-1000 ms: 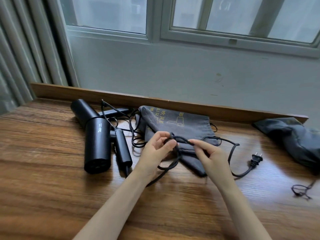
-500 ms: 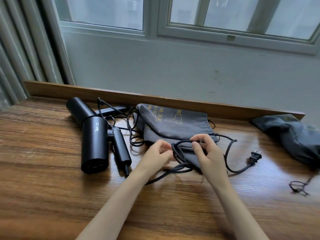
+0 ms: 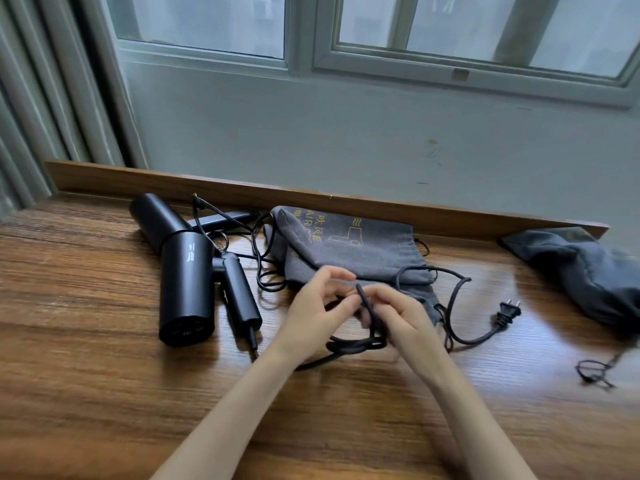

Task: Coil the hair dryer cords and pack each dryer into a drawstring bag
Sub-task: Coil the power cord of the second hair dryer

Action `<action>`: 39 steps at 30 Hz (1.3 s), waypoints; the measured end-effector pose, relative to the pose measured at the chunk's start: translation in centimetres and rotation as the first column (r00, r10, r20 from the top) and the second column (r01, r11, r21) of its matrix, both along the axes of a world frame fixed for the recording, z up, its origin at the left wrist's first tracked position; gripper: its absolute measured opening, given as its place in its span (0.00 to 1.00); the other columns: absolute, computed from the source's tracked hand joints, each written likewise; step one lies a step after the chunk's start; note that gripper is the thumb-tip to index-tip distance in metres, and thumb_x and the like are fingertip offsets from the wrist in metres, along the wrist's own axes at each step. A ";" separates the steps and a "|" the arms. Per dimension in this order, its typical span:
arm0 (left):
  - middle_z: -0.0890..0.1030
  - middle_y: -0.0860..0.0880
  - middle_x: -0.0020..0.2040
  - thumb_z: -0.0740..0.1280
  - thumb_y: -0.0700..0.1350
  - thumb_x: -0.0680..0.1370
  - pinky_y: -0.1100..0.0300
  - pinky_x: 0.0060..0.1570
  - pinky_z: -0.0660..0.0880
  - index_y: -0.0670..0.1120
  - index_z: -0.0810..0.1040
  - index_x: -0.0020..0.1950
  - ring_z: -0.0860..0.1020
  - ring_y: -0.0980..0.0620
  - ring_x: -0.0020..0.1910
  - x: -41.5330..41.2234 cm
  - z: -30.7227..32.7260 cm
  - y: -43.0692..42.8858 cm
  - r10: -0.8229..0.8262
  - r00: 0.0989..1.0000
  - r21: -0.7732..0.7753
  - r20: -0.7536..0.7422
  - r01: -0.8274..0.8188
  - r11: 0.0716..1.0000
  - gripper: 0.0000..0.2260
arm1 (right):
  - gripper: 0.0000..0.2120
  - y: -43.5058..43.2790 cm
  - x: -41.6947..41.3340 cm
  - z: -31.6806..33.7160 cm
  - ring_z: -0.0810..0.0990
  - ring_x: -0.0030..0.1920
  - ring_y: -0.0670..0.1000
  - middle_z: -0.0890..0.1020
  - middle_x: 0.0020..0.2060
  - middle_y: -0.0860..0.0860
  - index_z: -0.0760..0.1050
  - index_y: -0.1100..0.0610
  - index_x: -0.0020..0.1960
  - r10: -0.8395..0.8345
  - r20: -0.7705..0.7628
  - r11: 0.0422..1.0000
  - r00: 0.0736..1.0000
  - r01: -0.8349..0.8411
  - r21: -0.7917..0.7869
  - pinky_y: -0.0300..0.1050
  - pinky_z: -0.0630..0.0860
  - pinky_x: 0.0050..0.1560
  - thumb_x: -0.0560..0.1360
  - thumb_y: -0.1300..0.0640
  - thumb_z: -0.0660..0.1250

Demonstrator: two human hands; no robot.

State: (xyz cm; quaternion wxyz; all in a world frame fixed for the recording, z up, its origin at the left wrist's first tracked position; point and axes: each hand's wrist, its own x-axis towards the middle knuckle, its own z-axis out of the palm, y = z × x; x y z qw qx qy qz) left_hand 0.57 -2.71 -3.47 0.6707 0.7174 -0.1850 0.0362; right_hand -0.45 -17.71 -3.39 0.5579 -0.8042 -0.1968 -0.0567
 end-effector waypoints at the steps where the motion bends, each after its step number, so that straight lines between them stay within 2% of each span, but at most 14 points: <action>1: 0.83 0.50 0.41 0.66 0.34 0.75 0.66 0.47 0.75 0.49 0.74 0.47 0.81 0.57 0.43 0.1 0.2 0.2 0.062 0.998 -0.023 0.017 -0.061 0.998 0.09 | 0.10 -0.3 0.0 0.2 0.71 0.31 0.44 0.78 0.31 0.49 0.76 0.50 0.48 0.023 0.004 1.000 1.000 -0.023 -0.013 0.37 0.67 0.33 0.75 0.58 0.56; 5: 0.84 0.53 0.36 0.65 0.34 0.76 0.72 0.30 0.69 0.46 0.74 0.41 0.76 0.61 0.30 0.8 0.9 1.8 0.263 0.964 -0.194 0.030 -0.253 0.948 0.08 | 0.05 -1.7 0.0 0.9 0.72 0.27 0.44 0.77 0.29 0.47 0.72 0.49 0.48 -0.024 -0.009 1.000 1.000 0.024 -0.009 0.35 0.67 0.30 0.76 0.59 0.63; 7: 0.83 0.54 0.37 0.64 0.35 0.77 0.72 0.25 0.65 0.49 0.75 0.41 0.70 0.62 0.27 1.0 0.9 2.3 0.336 0.941 -0.192 0.043 -0.322 0.927 0.10 | 0.05 -2.5 -0.1 1.2 0.73 0.29 0.45 0.77 0.29 0.48 0.75 0.51 0.44 -0.024 0.018 0.989 1.000 0.026 -0.143 0.37 0.69 0.32 0.76 0.59 0.64; 10: 0.82 0.56 0.36 0.63 0.36 0.77 0.68 0.28 0.67 0.53 0.75 0.40 0.71 0.63 0.28 1.2 0.8 2.7 0.497 0.867 -0.221 0.040 -0.477 0.851 0.12 | 0.08 -3.1 -0.3 1.6 0.74 0.32 0.43 0.78 0.30 0.48 0.78 0.52 0.40 0.009 0.042 0.934 0.999 0.007 -0.357 0.37 0.69 0.36 0.76 0.55 0.64; 13: 0.79 0.55 0.34 0.63 0.36 0.76 0.65 0.31 0.66 0.53 0.75 0.38 0.71 0.62 0.29 1.2 0.7 3.2 0.575 0.818 -0.216 0.021 -0.558 0.802 0.13 | 0.08 -3.4 -0.3 1.9 0.74 0.42 0.43 0.79 0.35 0.42 0.80 0.51 0.41 -0.025 0.129 0.896 0.991 0.079 -0.436 0.38 0.70 0.45 0.76 0.55 0.64; 17: 0.74 0.51 0.28 0.62 0.38 0.76 0.63 0.29 0.65 0.47 0.71 0.35 0.68 0.57 0.25 1.1 0.3 3.2 0.368 0.929 0.134 0.027 -0.368 0.920 0.10 | 0.07 -2.9 -0.4 2.1 0.78 0.44 0.44 0.81 0.39 0.43 0.80 0.54 0.44 -0.080 0.210 0.959 0.974 0.132 -0.250 0.40 0.73 0.46 0.77 0.60 0.64; 20: 0.80 0.50 0.31 0.62 0.36 0.77 0.65 0.31 0.71 0.46 0.75 0.39 0.75 0.55 0.30 0.4 0.9 2.4 0.103 0.994 0.133 -0.027 -0.098 0.986 0.09 | 0.07 -2.5 -0.5 2.1 0.79 0.43 0.41 0.82 0.39 0.44 0.81 0.54 0.44 -0.038 0.209 0.974 0.977 0.083 -0.209 0.33 0.72 0.44 0.77 0.60 0.64; 23: 0.82 0.53 0.38 0.64 0.41 0.73 0.62 0.43 0.75 0.48 0.78 0.44 0.78 0.57 0.39 -0.4 0.9 1.6 -0.034 0.972 0.350 0.232 -0.051 0.935 0.05 | 0.07 -1.9 -0.4 1.5 0.75 0.36 0.42 0.79 0.33 0.48 0.79 0.59 0.40 0.062 0.177 0.936 0.982 0.004 -0.351 0.34 0.68 0.38 0.76 0.59 0.66; 26: 0.78 0.57 0.39 0.65 0.44 0.72 0.62 0.42 0.72 0.50 0.77 0.49 0.73 0.61 0.37 -0.6 0.4 1.1 -0.090 0.920 0.465 0.381 -0.106 0.879 0.07 | 0.07 -1.7 -0.2 1.3 0.73 0.34 0.44 0.77 0.31 0.50 0.77 0.58 0.37 0.003 0.190 0.955 0.982 0.054 -0.292 0.38 0.68 0.37 0.74 0.60 0.68; 30: 0.75 0.58 0.33 0.65 0.50 0.74 0.67 0.34 0.66 0.49 0.77 0.50 0.71 0.64 0.31 -0.2 0.4 1.1 -0.053 0.897 0.438 0.440 -0.162 0.884 0.07 | 0.03 -1.7 -0.2 1.3 0.73 0.38 0.42 0.76 0.39 0.46 0.75 0.55 0.45 -0.069 0.354 0.949 0.933 0.171 -0.266 0.38 0.70 0.39 0.74 0.56 0.68; 33: 0.74 0.57 0.32 0.62 0.51 0.76 0.62 0.33 0.66 0.47 0.77 0.46 0.71 0.64 0.31 -0.1 0.6 1.1 -0.086 0.898 0.459 0.432 -0.137 0.878 0.08 | 0.17 -1.2 -0.5 1.5 0.75 0.48 0.40 0.72 0.56 0.43 0.71 0.48 0.64 0.001 0.480 0.956 0.877 0.140 -0.258 0.34 0.73 0.49 0.76 0.59 0.65; 35: 0.79 0.55 0.36 0.61 0.49 0.77 0.59 0.38 0.71 0.48 0.78 0.47 0.76 0.60 0.35 0.0 0.9 1.4 -0.120 0.919 0.426 0.377 -0.057 0.903 0.08 | 0.15 -0.9 -0.6 1.9 0.77 0.53 0.43 0.76 0.56 0.45 0.75 0.49 0.60 0.054 0.507 0.967 0.860 0.082 -0.243 0.38 0.75 0.53 0.77 0.62 0.62; 37: 0.78 0.54 0.34 0.60 0.47 0.77 0.59 0.38 0.72 0.49 0.78 0.44 0.75 0.57 0.34 0.0 1.5 2.1 -0.028 0.923 0.325 0.383 -0.106 0.940 0.08 | 0.09 -1.4 -0.5 2.0 0.78 0.54 0.45 0.79 0.52 0.45 0.78 0.53 0.50 0.000 0.503 0.982 0.864 0.096 -0.165 0.40 0.74 0.52 0.77 0.63 0.61; 39: 0.73 0.54 0.28 0.59 0.45 0.79 0.65 0.28 0.67 0.50 0.76 0.42 0.68 0.58 0.27 0.4 2.2 3.1 0.190 0.942 0.011 0.276 -0.201 0.980 0.09 | 0.08 -2.7 -0.2 2.0 0.79 0.53 0.43 0.81 0.50 0.43 0.75 0.54 0.43 -0.086 0.422 0.982 0.903 0.147 -0.116 0.35 0.73 0.51 0.77 0.63 0.60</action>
